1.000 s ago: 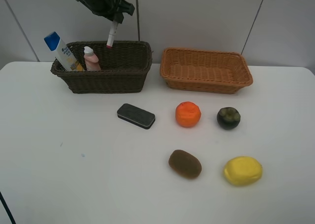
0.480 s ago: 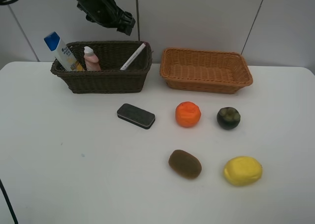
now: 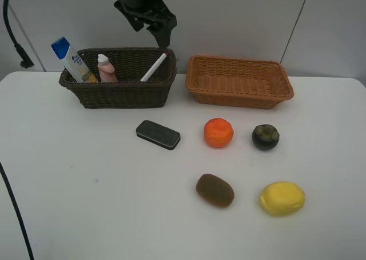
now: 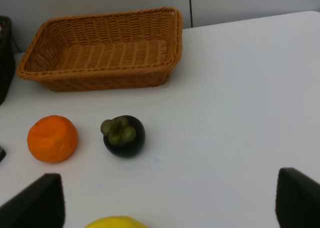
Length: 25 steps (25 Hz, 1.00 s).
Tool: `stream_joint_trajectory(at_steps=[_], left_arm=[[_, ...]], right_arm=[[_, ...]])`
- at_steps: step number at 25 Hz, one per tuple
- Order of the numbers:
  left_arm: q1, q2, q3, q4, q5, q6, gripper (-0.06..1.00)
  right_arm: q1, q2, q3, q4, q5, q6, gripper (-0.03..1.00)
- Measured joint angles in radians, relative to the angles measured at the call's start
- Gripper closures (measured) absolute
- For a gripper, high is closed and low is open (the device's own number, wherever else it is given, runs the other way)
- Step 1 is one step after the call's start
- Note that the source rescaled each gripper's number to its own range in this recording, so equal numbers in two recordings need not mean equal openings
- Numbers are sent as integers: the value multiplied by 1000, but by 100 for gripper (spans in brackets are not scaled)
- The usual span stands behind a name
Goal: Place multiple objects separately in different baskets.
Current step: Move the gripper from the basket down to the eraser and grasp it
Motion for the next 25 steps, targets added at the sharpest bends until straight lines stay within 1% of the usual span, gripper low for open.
stream_joint_trajectory(at_steps=[2,7,9,12,16,19,20,25], left_arm=[[-50,0,0,8,4,20,-6],[-141,0,22,20,4,59,-6],[-171,0,70,31,3,72,-6],[-202,0,176,53,1,77,-6],[-208,0,309,58,3,110,-6],[-208,0,380,58,-8,158,-6],[-208,-1,403,58,-27,183,-6],[-208,-1,510,57,-181,334,-6]], right_arm=[[0,0,0,0,0,0,-3],[0,0,0,0,0,0,-3],[0,0,0,0,0,0,-3],[0,0,0,0,0,0,-3],[0,0,0,0,0,0,-3],[0,0,0,0,0,0,-3],[0,0,0,0,0,0,-3],[0,0,0,0,0,0,-3]])
